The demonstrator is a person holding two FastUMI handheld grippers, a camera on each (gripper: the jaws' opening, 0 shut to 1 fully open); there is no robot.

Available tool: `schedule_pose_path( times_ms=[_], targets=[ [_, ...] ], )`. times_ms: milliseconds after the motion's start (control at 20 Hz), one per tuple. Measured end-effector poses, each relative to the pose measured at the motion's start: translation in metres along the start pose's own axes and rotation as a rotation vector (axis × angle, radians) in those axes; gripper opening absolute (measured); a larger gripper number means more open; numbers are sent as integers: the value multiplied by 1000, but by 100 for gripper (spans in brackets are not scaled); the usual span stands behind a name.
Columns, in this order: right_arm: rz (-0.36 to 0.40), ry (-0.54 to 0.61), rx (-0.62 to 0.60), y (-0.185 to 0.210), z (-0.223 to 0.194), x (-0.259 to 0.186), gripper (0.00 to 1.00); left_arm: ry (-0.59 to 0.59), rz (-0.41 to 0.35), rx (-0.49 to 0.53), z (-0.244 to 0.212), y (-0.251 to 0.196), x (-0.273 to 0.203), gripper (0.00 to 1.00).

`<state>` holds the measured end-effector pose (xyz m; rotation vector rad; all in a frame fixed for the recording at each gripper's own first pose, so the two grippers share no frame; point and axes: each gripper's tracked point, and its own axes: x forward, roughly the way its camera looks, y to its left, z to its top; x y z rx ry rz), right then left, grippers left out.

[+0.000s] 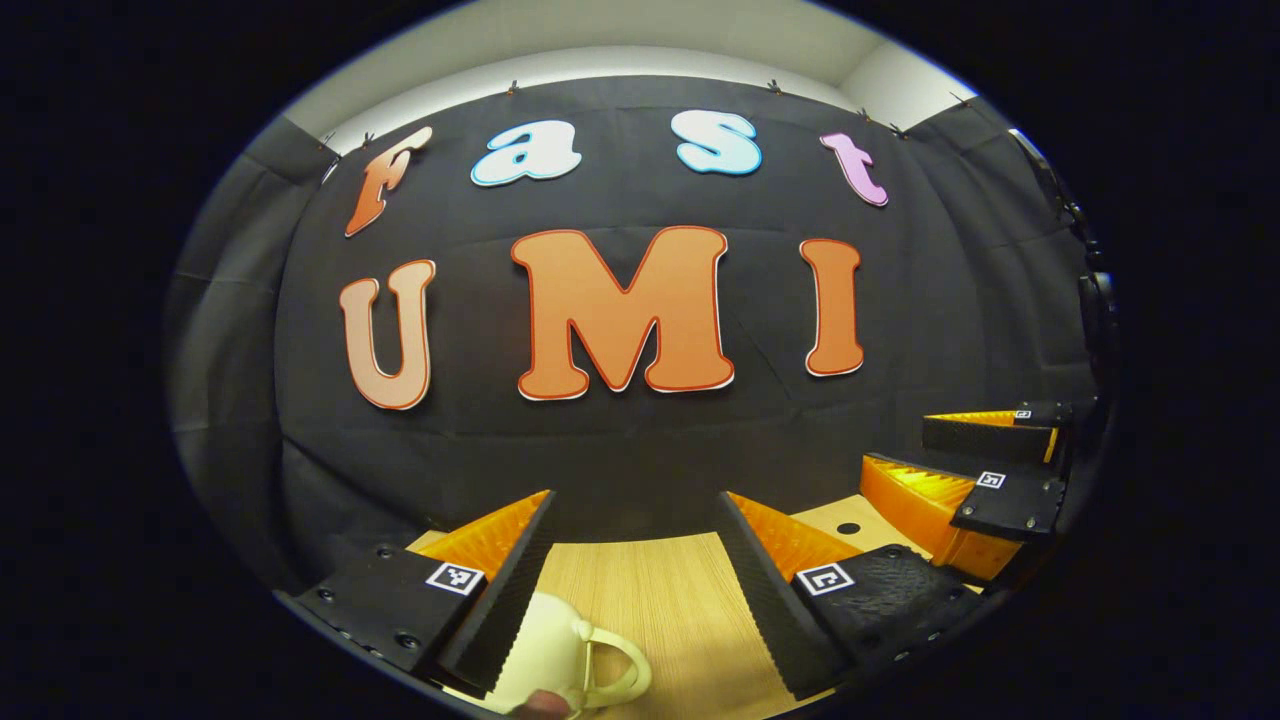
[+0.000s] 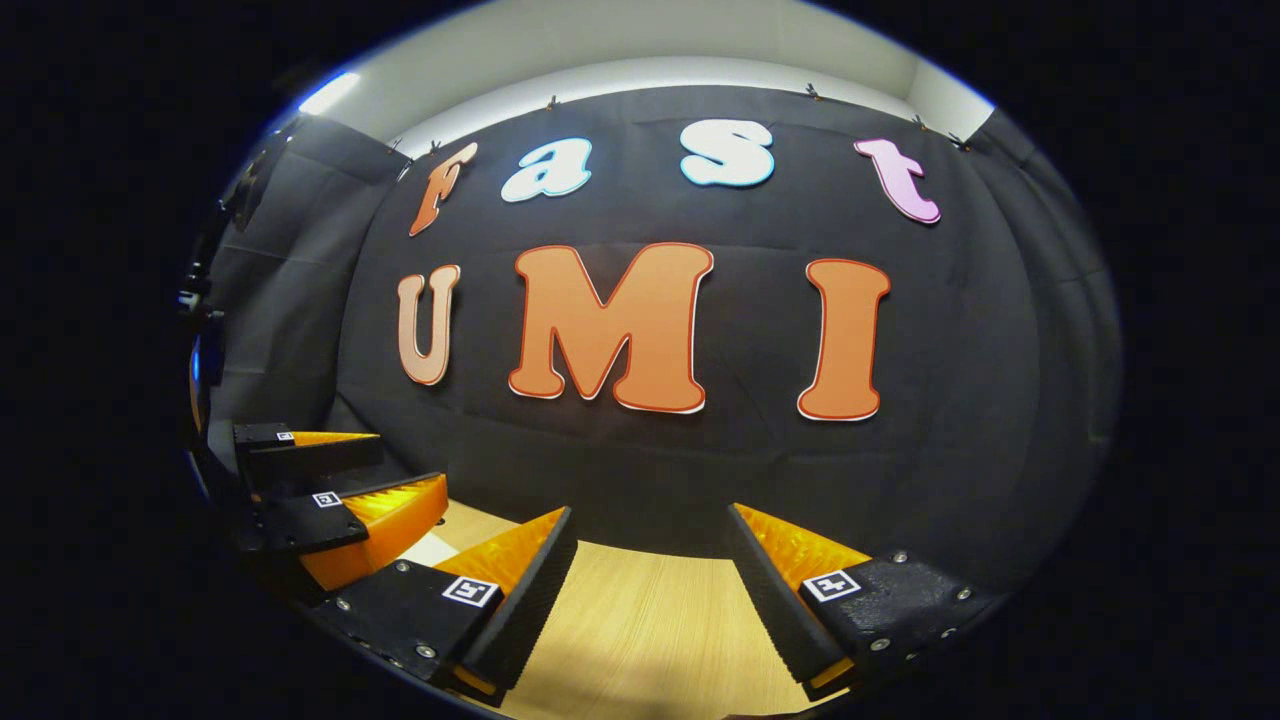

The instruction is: First open the suitcase, pack the skin care products into it, and then close the suitcase.

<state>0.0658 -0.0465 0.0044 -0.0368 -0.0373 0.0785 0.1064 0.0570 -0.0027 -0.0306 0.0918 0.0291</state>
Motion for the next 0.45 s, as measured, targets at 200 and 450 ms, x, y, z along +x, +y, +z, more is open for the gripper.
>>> schedule_pose_path(
  times_ms=[200, 450],
  targets=[
    [1, 6, 4, -2, -1, -3, 95, 22, -31, -9, -5, -8, 5, 98],
    [-2, 2, 10, -2, -1, -4, 87, 32, 9, 38, -8, -2, 3, 100]
  ],
)
